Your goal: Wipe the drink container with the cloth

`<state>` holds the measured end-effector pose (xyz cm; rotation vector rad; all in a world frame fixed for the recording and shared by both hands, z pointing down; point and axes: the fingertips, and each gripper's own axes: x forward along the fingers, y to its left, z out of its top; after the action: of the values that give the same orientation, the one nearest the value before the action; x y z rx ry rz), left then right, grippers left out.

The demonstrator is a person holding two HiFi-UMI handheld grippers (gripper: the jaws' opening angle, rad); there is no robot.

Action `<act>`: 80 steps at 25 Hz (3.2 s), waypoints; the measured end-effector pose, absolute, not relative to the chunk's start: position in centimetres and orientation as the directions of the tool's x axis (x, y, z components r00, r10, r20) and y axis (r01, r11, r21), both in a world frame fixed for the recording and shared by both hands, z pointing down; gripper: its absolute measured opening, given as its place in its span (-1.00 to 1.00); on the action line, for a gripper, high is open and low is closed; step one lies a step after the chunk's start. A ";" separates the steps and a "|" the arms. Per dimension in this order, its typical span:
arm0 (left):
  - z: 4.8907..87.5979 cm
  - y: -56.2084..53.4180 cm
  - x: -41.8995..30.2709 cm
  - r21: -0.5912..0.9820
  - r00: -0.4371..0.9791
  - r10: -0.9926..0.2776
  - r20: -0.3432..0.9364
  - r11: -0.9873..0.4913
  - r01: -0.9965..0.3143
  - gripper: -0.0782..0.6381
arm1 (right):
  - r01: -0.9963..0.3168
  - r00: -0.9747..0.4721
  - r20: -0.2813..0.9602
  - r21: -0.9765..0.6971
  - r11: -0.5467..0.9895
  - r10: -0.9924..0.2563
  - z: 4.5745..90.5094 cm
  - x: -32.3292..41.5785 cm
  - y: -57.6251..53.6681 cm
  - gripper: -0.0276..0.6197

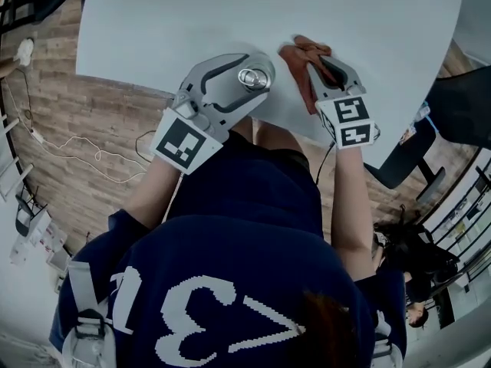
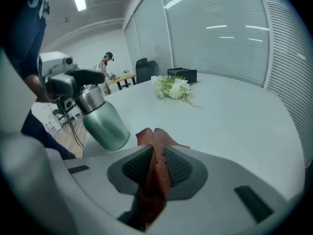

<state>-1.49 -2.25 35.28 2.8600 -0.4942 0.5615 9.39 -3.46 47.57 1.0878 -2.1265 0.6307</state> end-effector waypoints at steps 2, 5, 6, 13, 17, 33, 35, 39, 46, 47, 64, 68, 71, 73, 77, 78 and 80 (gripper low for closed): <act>35.6 -1.9 -1.4 0.136 0.868 -0.278 0.411 -0.923 -0.359 -0.06 | -0.838 -0.464 0.707 -0.155 0.523 -0.533 46.4 9.2 -4.4 -0.64; 36.3 -1.7 -1.2 0.104 0.846 -0.291 0.446 -0.922 -0.372 -0.02 | -0.819 -0.520 0.655 -0.203 0.536 -0.547 44.4 7.9 -5.9 -0.65; 36.4 -1.7 -1.2 0.084 0.838 -0.302 0.454 -0.922 -0.378 -0.03 | -0.805 -0.548 0.634 -0.223 0.549 -0.546 43.6 7.3 -6.4 -0.65; 36.5 -0.5 -1.1 0.014 0.844 -0.320 0.431 -0.932 -0.361 -0.06 | -0.596 -0.782 0.474 -0.376 0.709 -0.406 39.2 1.8 -8.2 -0.65; 36.4 0.9 -0.7 -0.063 0.859 -0.277 0.431 -0.959 -0.278 -0.06 | -0.410 -0.882 0.417 -0.451 0.793 -0.219 38.2 -0.9 -8.2 -0.65; 36.5 2.2 -0.4 -0.124 0.873 -0.246 0.421 -0.969 -0.213 -0.07 | -0.033 -0.835 0.457 -0.598 0.801 0.307 43.3 -5.5 -5.8 -0.66; 36.5 2.2 -0.6 -0.126 0.873 -0.253 0.418 -0.967 -0.221 -0.07 | -0.062 -0.820 0.499 -0.564 0.824 0.280 44.9 -5.4 -6.2 -0.66; 36.6 2.0 -0.8 -0.110 0.872 -0.265 0.410 -0.964 -0.241 -0.07 | -0.109 -0.800 0.568 -0.452 0.885 0.192 47.2 -4.3 -6.7 -0.66; 36.4 1.5 -1.4 -0.090 0.872 -0.294 0.390 -0.955 -0.282 -0.06 | -0.064 -0.931 0.338 -0.519 0.852 0.136 40.9 -4.8 -4.8 -0.67; 36.4 1.5 -1.5 -0.088 0.873 -0.297 0.387 -0.954 -0.285 -0.06 | -0.060 -0.938 0.323 -0.518 0.853 0.130 40.1 -4.9 -4.5 -0.67; 36.8 0.1 -3.5 -0.084 0.842 -0.377 0.385 -0.923 -0.375 -0.10 | -0.438 -0.875 0.451 -0.579 0.687 -0.177 46.6 -1.7 -7.0 -0.68; 36.8 -0.3 -3.7 -0.052 0.839 -0.390 0.378 -0.914 -0.401 -0.10 | -0.365 -0.930 0.278 -0.764 0.532 -0.238 44.4 -1.5 -6.9 -0.68; 36.8 -0.3 -3.7 -0.053 0.837 -0.393 0.382 -0.913 -0.404 -0.10 | -0.249 -0.952 0.119 -0.836 0.489 -0.282 40.6 -1.5 -6.6 -0.68; 36.8 -0.5 -3.5 -0.047 0.832 -0.400 0.384 -0.908 -0.415 -0.10 | -0.179 -0.953 0.030 -0.858 0.481 -0.301 38.2 -1.6 -6.5 -0.68; 36.8 -0.6 -3.2 -0.046 0.826 -0.404 0.393 -0.906 -0.422 -0.10 | -0.240 -0.933 0.065 -0.847 0.475 -0.355 38.5 -1.6 -6.3 -0.68; 36.8 -0.7 -3.2 -0.046 0.825 -0.407 0.392 -0.904 -0.424 -0.10 | -0.274 -0.921 0.090 -0.842 0.465 -0.380 39.2 -1.3 -6.6 -0.68; 36.8 -0.7 -3.2 -0.045 0.824 -0.413 0.389 -0.902 -0.430 -0.10 | -0.354 -0.894 0.157 -0.822 0.446 -0.420 40.9 -0.7 -7.2 -0.68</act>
<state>-3.19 -0.75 36.77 2.9577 -0.6838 0.6148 -0.71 -7.19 40.94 0.7319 -2.7299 1.5238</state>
